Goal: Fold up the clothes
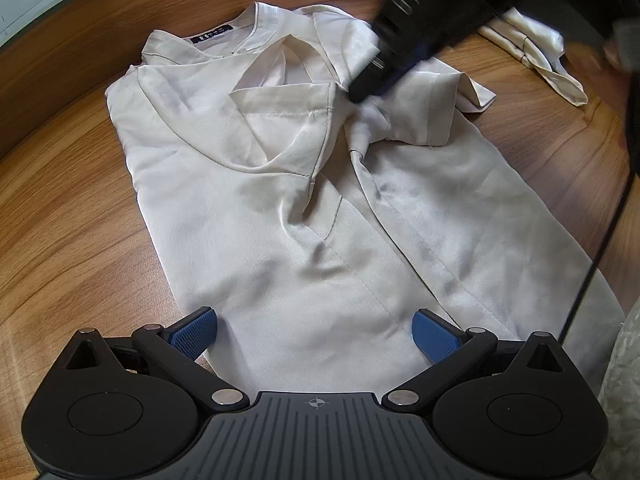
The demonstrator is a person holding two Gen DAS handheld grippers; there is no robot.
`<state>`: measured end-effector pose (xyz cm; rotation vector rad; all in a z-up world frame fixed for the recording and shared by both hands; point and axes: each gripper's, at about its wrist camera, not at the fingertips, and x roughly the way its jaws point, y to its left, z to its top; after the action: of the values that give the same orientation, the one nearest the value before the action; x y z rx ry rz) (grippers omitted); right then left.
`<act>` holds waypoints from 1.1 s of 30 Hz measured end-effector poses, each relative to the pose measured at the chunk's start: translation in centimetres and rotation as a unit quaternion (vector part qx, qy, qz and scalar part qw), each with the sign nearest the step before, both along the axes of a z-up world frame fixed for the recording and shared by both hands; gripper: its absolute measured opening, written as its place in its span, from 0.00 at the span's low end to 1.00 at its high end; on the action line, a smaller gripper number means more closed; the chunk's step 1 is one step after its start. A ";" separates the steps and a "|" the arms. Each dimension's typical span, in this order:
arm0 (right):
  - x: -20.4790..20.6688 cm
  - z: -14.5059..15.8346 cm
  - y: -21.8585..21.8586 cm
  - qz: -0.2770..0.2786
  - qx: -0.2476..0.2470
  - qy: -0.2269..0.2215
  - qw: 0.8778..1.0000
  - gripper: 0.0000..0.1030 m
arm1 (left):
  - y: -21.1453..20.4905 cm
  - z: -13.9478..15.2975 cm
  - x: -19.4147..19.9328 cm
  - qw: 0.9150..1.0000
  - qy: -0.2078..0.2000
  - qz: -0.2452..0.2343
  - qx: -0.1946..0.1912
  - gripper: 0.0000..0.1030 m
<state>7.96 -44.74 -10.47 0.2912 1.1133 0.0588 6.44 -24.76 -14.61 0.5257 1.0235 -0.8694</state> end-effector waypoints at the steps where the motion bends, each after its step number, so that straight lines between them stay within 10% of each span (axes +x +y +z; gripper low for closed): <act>1: 0.6 0.3 0.3 0.003 0.000 -0.006 1.000 0.22 | 0.0 0.0 0.0 1.000 0.000 0.000 0.000 1.00; 14: 8.3 -1.8 3.8 0.073 -0.010 0.019 0.997 0.29 | 0.0 0.1 -0.3 1.000 0.000 0.003 0.001 1.00; 17: 8.5 -2.4 4.1 0.079 -0.017 0.030 0.996 0.15 | 0.0 0.1 -0.3 1.000 0.000 0.003 0.001 1.00; 18: 8.4 -2.5 4.1 0.080 -0.018 0.032 0.996 0.01 | 0.0 0.1 -0.4 1.000 0.000 0.003 0.001 1.00; 33: -0.9 -1.0 -0.1 -0.054 -0.008 0.020 0.998 0.07 | 0.3 0.2 -0.5 1.000 -0.001 0.003 0.000 1.00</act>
<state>7.07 -44.85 -11.44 0.3392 1.1363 -0.0524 5.89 -24.47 -14.44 0.5222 1.0236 -0.8634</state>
